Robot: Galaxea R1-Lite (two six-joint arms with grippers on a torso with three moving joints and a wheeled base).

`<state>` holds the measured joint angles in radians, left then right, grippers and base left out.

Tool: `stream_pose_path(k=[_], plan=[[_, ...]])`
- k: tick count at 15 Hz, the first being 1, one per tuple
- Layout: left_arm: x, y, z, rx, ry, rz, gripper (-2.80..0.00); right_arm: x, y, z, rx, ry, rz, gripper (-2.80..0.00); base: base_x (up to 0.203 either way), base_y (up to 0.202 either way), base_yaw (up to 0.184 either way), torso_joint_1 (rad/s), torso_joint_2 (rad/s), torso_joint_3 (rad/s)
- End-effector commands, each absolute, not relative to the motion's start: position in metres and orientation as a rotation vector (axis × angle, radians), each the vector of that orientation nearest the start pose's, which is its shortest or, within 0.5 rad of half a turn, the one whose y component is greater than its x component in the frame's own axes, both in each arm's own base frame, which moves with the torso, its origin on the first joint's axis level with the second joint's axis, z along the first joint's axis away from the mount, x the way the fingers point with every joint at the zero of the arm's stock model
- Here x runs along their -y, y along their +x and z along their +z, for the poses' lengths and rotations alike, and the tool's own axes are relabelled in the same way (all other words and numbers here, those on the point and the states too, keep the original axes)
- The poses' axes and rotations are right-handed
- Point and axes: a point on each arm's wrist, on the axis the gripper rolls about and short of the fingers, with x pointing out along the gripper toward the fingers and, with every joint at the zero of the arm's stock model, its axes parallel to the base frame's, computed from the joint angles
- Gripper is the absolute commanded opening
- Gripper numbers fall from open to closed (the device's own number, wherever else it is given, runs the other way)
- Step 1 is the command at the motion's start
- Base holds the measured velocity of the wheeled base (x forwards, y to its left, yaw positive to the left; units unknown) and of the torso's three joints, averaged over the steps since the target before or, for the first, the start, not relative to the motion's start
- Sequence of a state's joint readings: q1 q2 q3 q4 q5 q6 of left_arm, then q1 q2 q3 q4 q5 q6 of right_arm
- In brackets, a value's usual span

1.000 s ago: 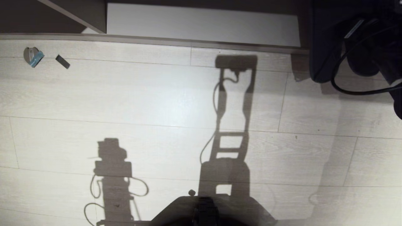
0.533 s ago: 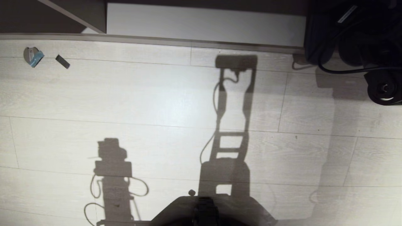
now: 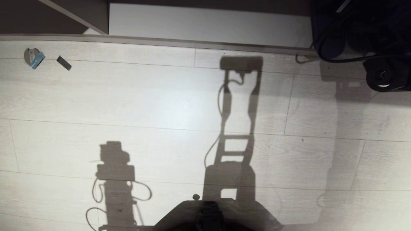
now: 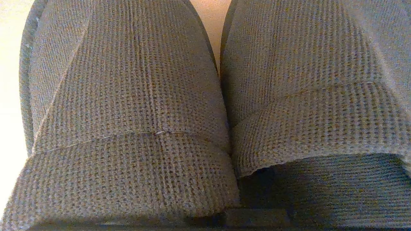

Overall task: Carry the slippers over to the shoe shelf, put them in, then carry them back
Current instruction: Place the slippers into the shoe cabinet

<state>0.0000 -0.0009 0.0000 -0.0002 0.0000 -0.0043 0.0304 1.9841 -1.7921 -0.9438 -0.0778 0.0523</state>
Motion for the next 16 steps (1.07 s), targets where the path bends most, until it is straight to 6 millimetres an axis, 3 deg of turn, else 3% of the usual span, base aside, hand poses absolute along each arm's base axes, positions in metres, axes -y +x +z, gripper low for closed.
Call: stream_pose_path(k=[1,10,15,16], plan=[[0.0,-0.0229,0.0756,0.003,-0.005,0.0,-2.8,-0.0123,0.3871,0.3898,0.771,0.085,-0.002,-2.8,0.0,0.0,0.0,0.0,0.0,0.0],[0.0,-0.0229,0.0755,0.002,-0.005,0.0,-2.8,-0.0126,0.391,0.389,0.758,0.08,0.002,-2.8,0.0,0.0,0.0,0.0,0.0,0.0],[0.0,-0.0229,0.0755,0.002,-0.005,0.0,-2.8,-0.0123,0.3835,0.3949,0.77,0.078,-0.001,-2.8,0.0,0.0,0.0,0.0,0.0,0.0],[0.0,-0.0229,0.0755,0.002,-0.005,0.0,-2.8,-0.0123,0.3839,0.3941,0.766,0.074,-0.003,0.0,0.0,0.0,0.0,0.0,0.0,0.0]])
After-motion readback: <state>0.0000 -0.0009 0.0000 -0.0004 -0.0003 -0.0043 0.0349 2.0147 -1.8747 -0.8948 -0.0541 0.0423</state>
